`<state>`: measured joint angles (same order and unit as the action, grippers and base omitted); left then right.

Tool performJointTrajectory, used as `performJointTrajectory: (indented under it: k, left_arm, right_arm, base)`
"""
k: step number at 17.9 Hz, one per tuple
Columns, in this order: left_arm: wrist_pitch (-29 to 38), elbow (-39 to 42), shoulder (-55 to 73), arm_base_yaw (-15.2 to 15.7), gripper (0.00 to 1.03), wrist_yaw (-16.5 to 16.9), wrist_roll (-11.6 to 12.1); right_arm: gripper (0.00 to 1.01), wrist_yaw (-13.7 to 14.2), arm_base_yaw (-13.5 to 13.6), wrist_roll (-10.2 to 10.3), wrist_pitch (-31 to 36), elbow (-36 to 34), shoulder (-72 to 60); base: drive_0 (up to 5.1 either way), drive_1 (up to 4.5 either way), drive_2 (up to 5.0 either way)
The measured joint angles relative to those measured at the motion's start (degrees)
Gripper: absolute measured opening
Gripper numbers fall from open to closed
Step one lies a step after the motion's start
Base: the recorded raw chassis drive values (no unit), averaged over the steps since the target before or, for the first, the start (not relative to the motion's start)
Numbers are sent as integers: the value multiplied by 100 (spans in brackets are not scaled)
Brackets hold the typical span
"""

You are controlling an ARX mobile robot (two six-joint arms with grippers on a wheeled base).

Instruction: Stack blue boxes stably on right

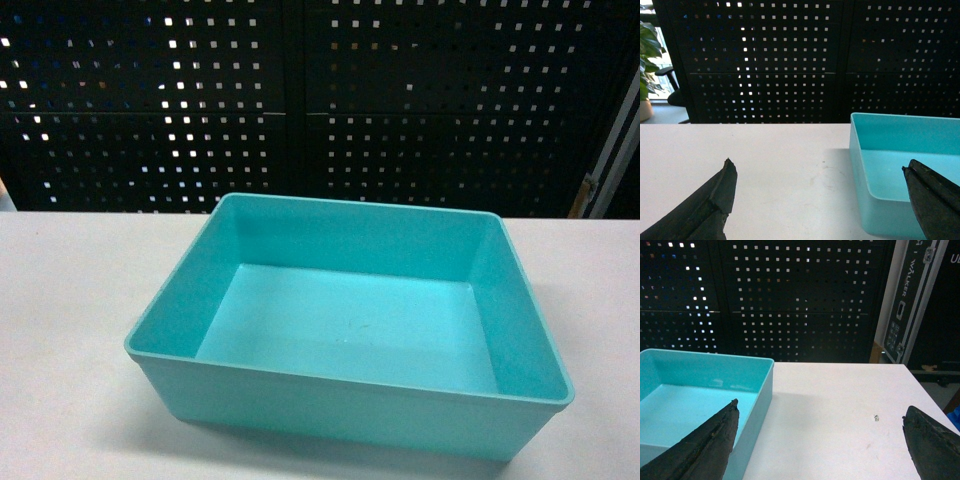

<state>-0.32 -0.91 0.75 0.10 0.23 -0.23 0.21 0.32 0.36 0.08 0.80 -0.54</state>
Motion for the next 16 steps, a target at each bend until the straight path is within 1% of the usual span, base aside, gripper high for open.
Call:
performJointTrajectory:
  k: [1, 2, 3, 4, 5, 6, 7, 8, 9, 10, 11, 15, 16]
  left_arm:
    - [-157, -59, 214, 177, 98, 376, -120]
    - [-341, -229, 815, 531, 98, 916, -289]
    - [-243, -450, 1488, 876, 98, 1421, -490]
    - [-42, -940, 2389, 1252, 98, 2109, -769]
    - [284, -1600, 3329, 1248, 98, 2693, -887]
    - [-4, -2402, 4291, 1161, 98, 3156, -896]
    - [-302, -3023, 5171, 1078, 98, 3519, -911]
    - [-931, -3836, 6236, 957, 98, 3956, -905]
    - [-1333, -4459, 7077, 796, 98, 4310, -855]
    - [-1666, -4924, 7656, 684, 98, 4538, -844]
    - [-1609, -5233, 8157, 629, 98, 4540, -846]
    - [-1670, -5241, 8376, 640, 98, 4496, -848]
    - [-1663, -5219, 8354, 654, 98, 4498, -848]
  right_arm:
    - [98, 269, 280, 149, -98, 87, -245]
    - [98, 450, 673, 396, -249, 216, -684]
    - [98, 498, 1038, 704, -48, 326, -1156]
    - [98, 428, 1340, 1008, 533, 636, -1976]
    - [98, 164, 1300, 1117, 946, 1272, -3016]
    - [98, -138, 1143, 1314, 540, 2140, -4100]
    - [98, -332, 1141, 1478, 278, 2820, -5117]
    - [98, -339, 1296, 1572, 195, 3585, -6306]
    - [98, -258, 1322, 1668, 63, 4221, -7180]
    - [98, -162, 1316, 1709, 98, 4590, -7709]
    - [98, -146, 1316, 1768, 120, 4715, -7984]
    - [98, -146, 1311, 1808, 44, 4664, -7989]
    - [98, -107, 1274, 1812, 81, 4664, -7960]
  base:
    - [0, 0, 0]
    - [0, 0, 0]
    - [0, 0, 0]
    - [0, 0, 0]
    - [0, 0, 0]
    - [0, 0, 0]
    - [0, 0, 0]
    - [0, 0, 0]
    - [0, 0, 0]
    - [0, 0, 0]
    - [0, 0, 0]
    - [0, 0, 0]
    - [0, 0, 0]
